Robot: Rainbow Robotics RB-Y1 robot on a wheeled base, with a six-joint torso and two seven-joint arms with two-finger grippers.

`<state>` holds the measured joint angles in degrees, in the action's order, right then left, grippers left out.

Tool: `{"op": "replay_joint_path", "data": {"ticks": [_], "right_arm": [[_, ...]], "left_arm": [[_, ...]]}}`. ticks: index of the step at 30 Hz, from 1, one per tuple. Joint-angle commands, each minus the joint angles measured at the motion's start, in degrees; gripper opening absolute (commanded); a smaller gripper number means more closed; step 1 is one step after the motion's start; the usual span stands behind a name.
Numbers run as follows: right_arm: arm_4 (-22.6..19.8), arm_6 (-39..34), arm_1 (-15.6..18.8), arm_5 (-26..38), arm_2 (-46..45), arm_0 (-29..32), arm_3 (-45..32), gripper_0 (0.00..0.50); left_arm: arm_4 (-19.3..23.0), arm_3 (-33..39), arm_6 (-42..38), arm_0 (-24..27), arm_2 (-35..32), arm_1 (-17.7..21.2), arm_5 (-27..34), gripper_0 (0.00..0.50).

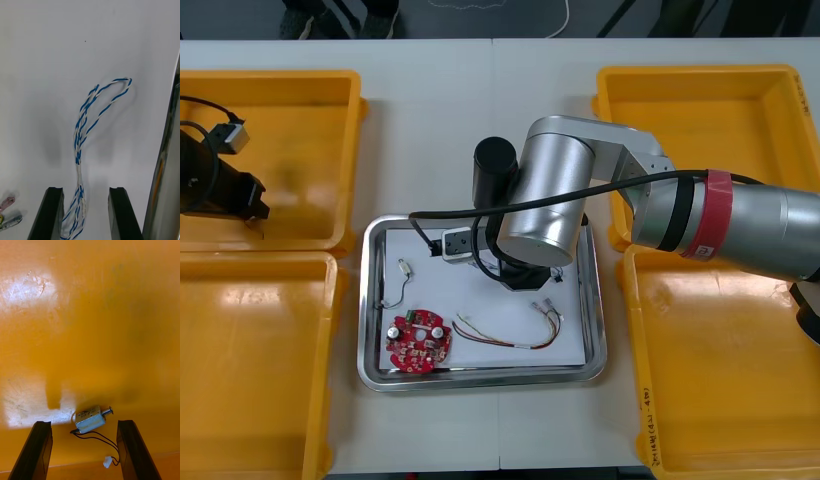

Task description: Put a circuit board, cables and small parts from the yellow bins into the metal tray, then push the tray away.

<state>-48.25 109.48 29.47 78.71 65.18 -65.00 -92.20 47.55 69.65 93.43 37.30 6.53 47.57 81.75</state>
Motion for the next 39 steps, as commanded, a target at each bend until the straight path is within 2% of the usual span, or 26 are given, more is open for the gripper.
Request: {"op": "replay_joint_path", "data": {"ticks": [1,4,8,16,23,28,29,30,31,32,33,34,36,38,39], "right_arm": [[0.0,-2.9,-1.0,-0.5,0.4,-0.3,-1.6,0.444],[-0.5,-3.5,-1.0,-0.4,-0.1,-0.3,-1.8,0.500],[-1.2,-4.2,-0.8,1.9,-1.9,-0.3,-3.3,0.500],[-3.7,-10.1,-0.8,11.5,-9.0,-0.7,-8.7,0.500],[-11.2,-15.2,0.9,17.5,-16.4,-0.7,-10.5,0.500],[-13.5,-20.0,3.8,21.7,-19.1,-0.5,-12.9,0.500],[-13.6,-21.2,4.4,22.3,-19.7,-0.5,-13.5,0.500],[-13.8,-22.3,5.2,23.2,-20.3,-0.5,-14.3,0.500],[-13.8,-22.3,5.2,23.2,-20.3,-0.5,-14.3,0.500],[-15.0,-24.3,6.6,24.8,-21.5,-0.5,-14.9,0.500],[-15.6,-24.8,6.9,25.3,-22.0,-0.5,-14.9,0.500],[-17.1,-26.2,7.6,26.7,-23.3,-0.5,-14.9,0.500],[-19.1,-28.0,9.1,28.6,-25.3,-0.5,-14.9,0.500],[-20.2,-29.3,10.8,29.4,-26.3,-0.5,-14.9,0.500],[-20.5,-29.5,11.5,29.4,-26.4,-0.5,-14.9,0.500]], "left_arm": [[-1.1,0.8,6.2,-0.8,0.3,-0.5,-1.3,0.500],[-1.7,0.6,6.2,-1.1,0.3,-1.0,-1.8,0.500],[-2.3,0.8,6.3,-1.3,0.3,-1.6,-1.9,0.500],[-3.3,0.6,6.4,-1.9,0.3,-2.7,-2.1,0.500],[-4.2,0.6,6.6,-2.4,0.3,-3.6,-2.6,0.500],[-4.4,0.8,6.8,-2.4,0.3,-3.9,-2.5,0.500],[-4.4,0.8,6.8,-2.4,0.3,-3.9,-2.5,0.486],[-4.4,0.6,6.8,-2.4,0.3,-3.9,-2.6,0.389],[-4.4,0.6,6.8,-2.4,0.3,-3.9,-2.6,0.389],[-4.4,0.6,6.8,-2.3,0.3,-3.9,-2.6,0.235],[-4.4,0.6,6.8,-2.3,0.3,-3.9,-2.5,0.184],[-4.4,0.6,6.9,-2.4,0.3,-3.9,-2.5,0.102],[-4.5,0.6,6.9,-2.4,0.3,-3.9,-2.5,0.036],[-4.5,0.6,6.9,-2.3,0.4,-3.9,-2.5,0.002],[-4.5,0.8,7.0,-2.3,0.3,-3.9,-2.5,0.001]]}}
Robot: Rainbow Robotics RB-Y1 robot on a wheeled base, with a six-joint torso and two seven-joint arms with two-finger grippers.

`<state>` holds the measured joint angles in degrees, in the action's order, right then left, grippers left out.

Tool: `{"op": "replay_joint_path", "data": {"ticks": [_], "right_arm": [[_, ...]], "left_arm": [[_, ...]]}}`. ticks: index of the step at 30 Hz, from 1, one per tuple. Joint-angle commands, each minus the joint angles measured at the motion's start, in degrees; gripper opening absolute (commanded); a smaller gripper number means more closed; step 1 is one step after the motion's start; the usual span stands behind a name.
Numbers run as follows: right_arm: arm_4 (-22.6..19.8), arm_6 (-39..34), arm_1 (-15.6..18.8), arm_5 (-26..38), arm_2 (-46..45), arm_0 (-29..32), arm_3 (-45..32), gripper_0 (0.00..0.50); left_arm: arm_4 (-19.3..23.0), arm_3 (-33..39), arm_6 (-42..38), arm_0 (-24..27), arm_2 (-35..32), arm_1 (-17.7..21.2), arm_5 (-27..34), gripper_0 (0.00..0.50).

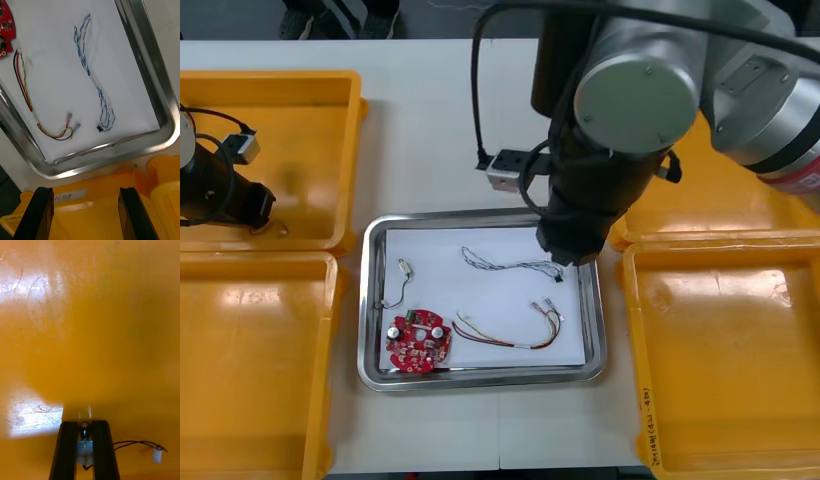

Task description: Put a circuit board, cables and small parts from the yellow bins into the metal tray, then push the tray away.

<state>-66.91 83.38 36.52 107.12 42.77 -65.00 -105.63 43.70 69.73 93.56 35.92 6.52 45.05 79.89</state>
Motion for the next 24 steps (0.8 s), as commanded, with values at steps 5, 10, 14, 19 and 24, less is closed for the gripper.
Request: {"op": "replay_joint_path", "data": {"ticks": [5,10,14,19,24], "right_arm": [[-2.8,-3.8,7.6,1.1,-5.9,1.4,-2.2,0.500],[-3.6,-4.0,12.5,1.7,-12.1,6.8,-5.3,0.500],[-4.8,-4.3,16.5,2.4,-16.8,11.4,-7.8,0.500],[-7.4,-4.8,19.4,2.5,-23.4,17.2,-8.3,0.500],[-7.4,-5.2,20.6,2.5,-29.1,22.5,-9.1,0.500]], "left_arm": [[-0.5,0.7,7.0,-0.7,0.3,-1.4,-0.5,0.000],[0.0,1.1,6.7,1.2,0.2,-1.3,1.5,0.000],[0.2,4.2,6.3,1.5,-2.4,-1.3,4.8,0.000],[0.0,8.7,5.7,1.5,-6.3,-1.3,10.9,0.000],[-0.4,13.5,4.5,1.5,-9.9,-1.3,16.4,0.000]]}}
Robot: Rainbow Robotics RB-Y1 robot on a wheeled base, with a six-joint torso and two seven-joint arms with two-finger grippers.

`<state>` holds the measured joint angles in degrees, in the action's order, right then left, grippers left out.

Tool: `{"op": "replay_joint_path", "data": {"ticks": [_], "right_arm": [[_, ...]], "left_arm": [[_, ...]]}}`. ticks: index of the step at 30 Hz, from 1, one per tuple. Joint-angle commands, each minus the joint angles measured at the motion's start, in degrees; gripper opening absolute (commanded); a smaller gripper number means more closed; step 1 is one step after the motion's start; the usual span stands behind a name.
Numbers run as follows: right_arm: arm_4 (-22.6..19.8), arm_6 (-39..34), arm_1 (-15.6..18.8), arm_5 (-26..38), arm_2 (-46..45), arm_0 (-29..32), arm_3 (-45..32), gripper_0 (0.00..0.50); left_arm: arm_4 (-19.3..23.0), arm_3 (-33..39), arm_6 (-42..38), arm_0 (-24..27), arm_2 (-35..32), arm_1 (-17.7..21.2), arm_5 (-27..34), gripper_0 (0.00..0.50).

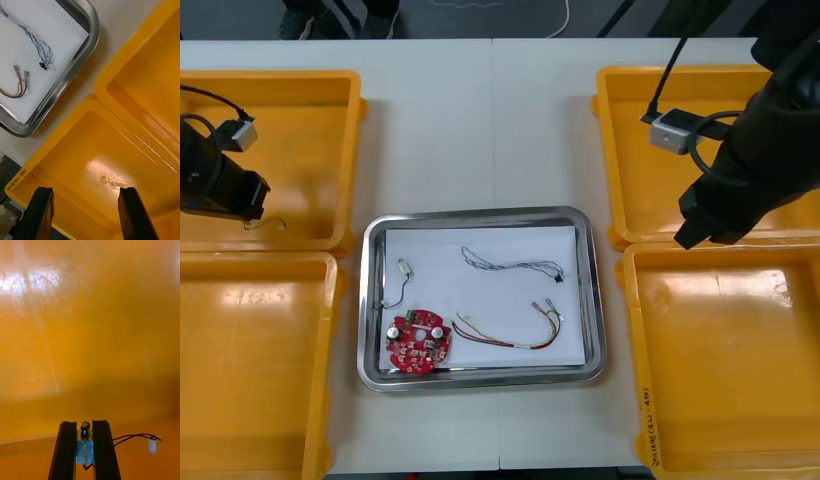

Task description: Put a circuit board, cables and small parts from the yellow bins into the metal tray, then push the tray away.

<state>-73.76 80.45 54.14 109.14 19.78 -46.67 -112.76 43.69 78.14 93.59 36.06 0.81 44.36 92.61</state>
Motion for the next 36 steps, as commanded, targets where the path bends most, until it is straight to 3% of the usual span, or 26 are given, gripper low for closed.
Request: {"op": "replay_joint_path", "data": {"ticks": [1,8,16,28,36], "right_arm": [[-0.7,-2.6,3.3,0.5,-7.3,5.3,-1.9,0.500],[0.3,-4.4,4.1,0.8,-11.4,9.8,-1.9,0.500],[1.3,-11.5,4.3,0.9,-16.0,15.5,-3.7,0.500],[6.9,-11.5,6.0,0.7,-21.4,21.0,-3.8,0.500],[7.4,-11.2,6.5,0.6,-26.5,23.9,-3.8,0.500]], "left_arm": [[-0.4,6.2,4.1,1.4,-5.1,-0.6,5.0,0.000],[-0.9,12.7,2.3,1.4,-9.2,-0.6,10.9,0.000],[-0.8,19.5,-0.2,1.4,-11.4,-0.6,17.4,0.000],[1.2,30.7,-18.0,1.4,-10.5,-3.8,17.4,0.000],[1.4,37.2,-30.5,1.3,-3.4,-4.6,17.4,0.000]]}}
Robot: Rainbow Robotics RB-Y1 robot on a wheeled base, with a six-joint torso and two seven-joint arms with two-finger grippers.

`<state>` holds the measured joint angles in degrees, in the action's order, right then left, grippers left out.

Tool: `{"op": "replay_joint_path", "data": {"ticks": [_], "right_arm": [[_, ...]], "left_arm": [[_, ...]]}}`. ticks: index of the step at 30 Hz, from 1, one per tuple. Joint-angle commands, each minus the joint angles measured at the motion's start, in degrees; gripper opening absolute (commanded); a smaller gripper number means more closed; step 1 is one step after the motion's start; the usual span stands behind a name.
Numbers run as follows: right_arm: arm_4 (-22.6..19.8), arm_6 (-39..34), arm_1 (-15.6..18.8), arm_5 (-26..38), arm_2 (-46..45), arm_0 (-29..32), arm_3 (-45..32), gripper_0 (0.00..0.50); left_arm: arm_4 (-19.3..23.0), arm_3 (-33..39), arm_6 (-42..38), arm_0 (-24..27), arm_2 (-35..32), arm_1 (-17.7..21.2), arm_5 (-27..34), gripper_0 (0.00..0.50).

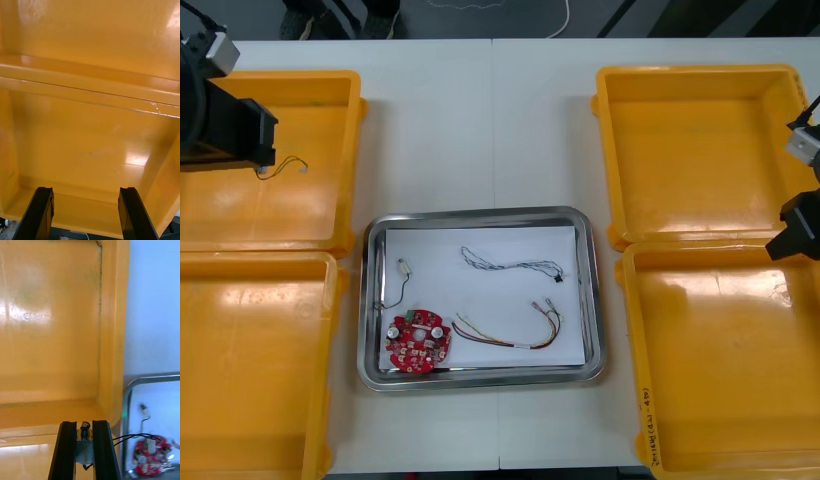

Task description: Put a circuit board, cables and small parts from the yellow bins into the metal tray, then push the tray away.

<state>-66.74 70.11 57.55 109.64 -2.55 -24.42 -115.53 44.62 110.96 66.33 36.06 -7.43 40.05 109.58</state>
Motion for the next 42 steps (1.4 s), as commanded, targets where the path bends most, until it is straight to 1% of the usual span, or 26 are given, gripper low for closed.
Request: {"op": "replay_joint_path", "data": {"ticks": [1,6,11,13,17,21,24,26,32,37,42], "right_arm": [[0.4,-0.8,3.1,0.1,-4.5,1.7,-1.0,0.500],[-0.2,-0.9,3.1,0.1,-7.0,2.4,-0.2,0.500],[-0.5,-0.8,3.1,0.4,-9.0,2.7,-0.2,0.500],[-0.7,-0.8,3.1,0.4,-9.6,2.6,-0.1,0.500],[-0.7,-0.8,3.1,0.4,-9.7,2.8,-0.1,0.500],[-0.7,-0.7,3.1,0.4,-9.7,3.1,-0.2,0.500],[-0.5,-0.7,3.0,0.4,-9.6,3.2,-0.2,0.500],[-0.2,-0.8,3.1,0.4,-9.7,3.4,-0.2,0.500],[-0.4,-1.2,3.1,0.4,-9.6,3.6,-0.1,0.500],[-0.4,-1.6,3.1,0.4,-10.1,4.5,-0.1,0.500],[-0.5,-1.8,3.1,0.4,-10.2,4.9,-0.2,0.500]], "left_arm": [[0.6,5.1,-4.6,1.4,5.8,-0.3,0.4,0.000],[0.8,8.2,-11.9,1.4,11.5,-0.7,0.4,0.000],[-0.1,9.4,-16.4,1.4,13.8,-3.5,0.4,0.000],[-1.0,9.4,-17.3,1.4,15.1,-5.1,0.4,0.000],[-4.6,9.5,-17.5,1.3,18.7,-7.6,0.4,0.000],[-7.4,9.1,-17.8,1.3,21.0,-10.4,0.4,0.000],[-8.9,8.0,-18.0,1.3,22.3,-12.3,0.4,0.000],[-10.8,6.5,-18.0,1.3,23.8,-13.8,0.4,0.000],[-14.3,2.0,-18.1,1.3,27.4,-15.8,0.4,0.000],[-16.0,-2.6,-17.7,1.2,28.3,-17.6,-3.1,0.000],[-16.8,-5.5,-16.8,1.0,29.9,-18.3,-6.5,0.000]]}}
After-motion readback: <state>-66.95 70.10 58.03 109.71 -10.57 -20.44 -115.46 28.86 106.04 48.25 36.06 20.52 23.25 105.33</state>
